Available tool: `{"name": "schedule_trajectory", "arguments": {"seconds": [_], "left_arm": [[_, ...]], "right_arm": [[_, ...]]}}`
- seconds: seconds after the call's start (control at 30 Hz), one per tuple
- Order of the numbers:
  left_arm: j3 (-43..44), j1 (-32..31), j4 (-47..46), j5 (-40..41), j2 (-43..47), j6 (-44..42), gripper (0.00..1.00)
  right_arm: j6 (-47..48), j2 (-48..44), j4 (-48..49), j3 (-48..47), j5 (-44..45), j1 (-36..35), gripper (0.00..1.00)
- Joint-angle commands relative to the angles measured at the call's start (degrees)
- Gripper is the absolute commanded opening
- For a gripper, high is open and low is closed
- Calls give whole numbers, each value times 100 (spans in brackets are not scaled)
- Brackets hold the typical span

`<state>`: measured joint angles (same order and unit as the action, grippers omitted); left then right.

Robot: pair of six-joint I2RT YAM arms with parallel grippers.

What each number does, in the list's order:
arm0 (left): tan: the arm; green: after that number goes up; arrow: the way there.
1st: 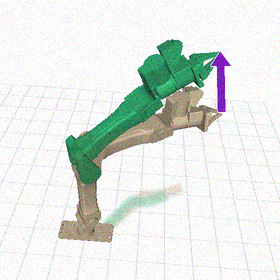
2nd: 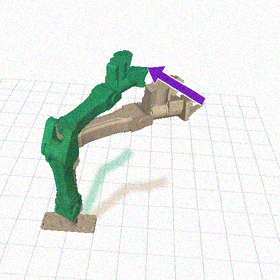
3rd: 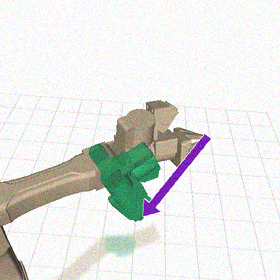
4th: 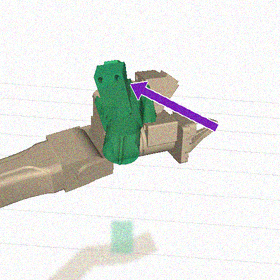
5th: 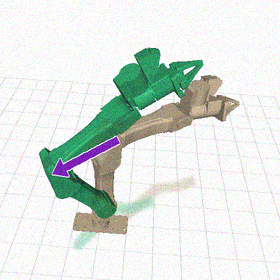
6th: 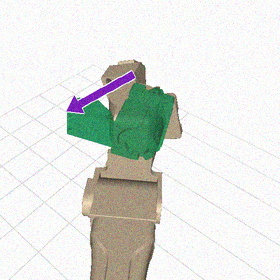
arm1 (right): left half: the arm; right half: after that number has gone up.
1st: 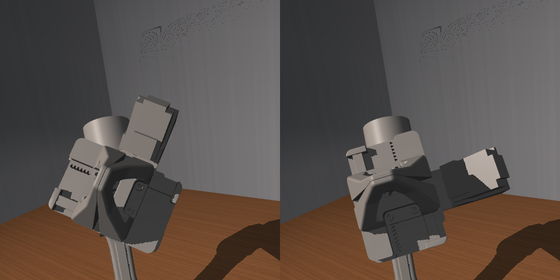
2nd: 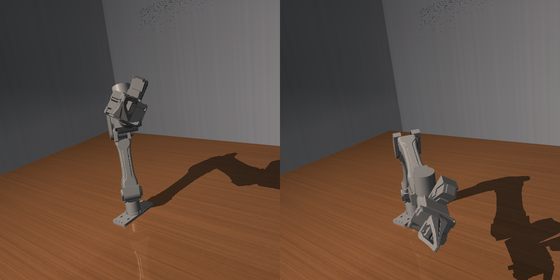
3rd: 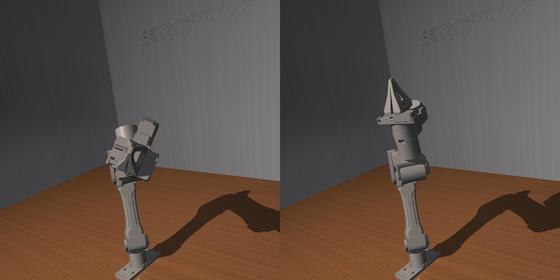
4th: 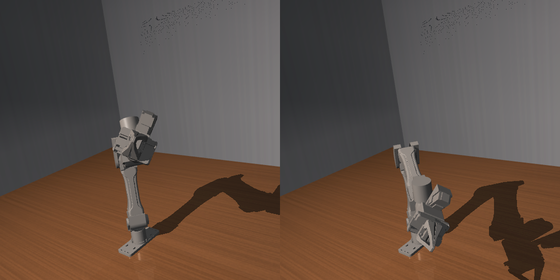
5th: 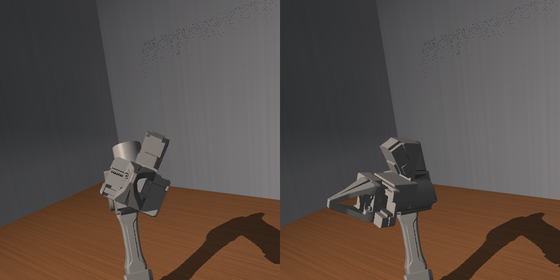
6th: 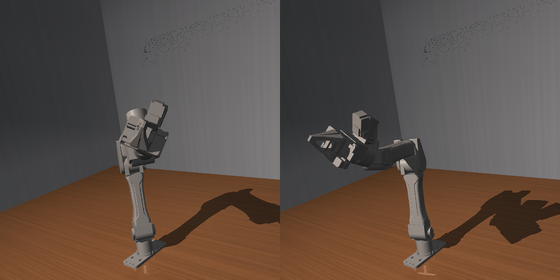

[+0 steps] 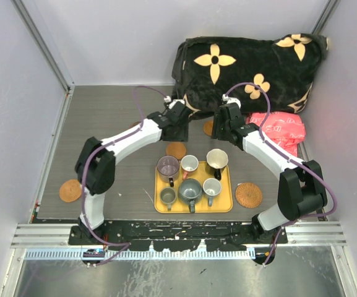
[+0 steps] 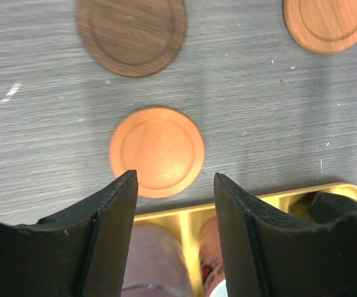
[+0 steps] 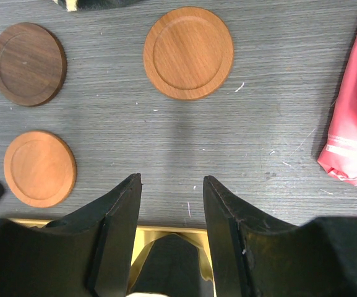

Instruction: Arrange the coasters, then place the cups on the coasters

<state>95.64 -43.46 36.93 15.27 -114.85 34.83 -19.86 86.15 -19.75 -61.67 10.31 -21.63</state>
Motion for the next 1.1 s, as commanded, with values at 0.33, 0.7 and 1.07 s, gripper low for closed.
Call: {"name": "schedule_trajectory", "arguments": {"seconds": [0.33,0.7,1.07], "left_arm": [[-2242,1515,173,895,2749,-256,54],[-3624,2818,1771,1507,4007,789,49],[-4696,4921,1979,831,4679,1038,53]], "right_arm": [[-58,-168,270,-63,-173,-9,50],[-79,-274,388,30,-349,-11,50],[-214,-406,643,211,-688,-10,49]]}}
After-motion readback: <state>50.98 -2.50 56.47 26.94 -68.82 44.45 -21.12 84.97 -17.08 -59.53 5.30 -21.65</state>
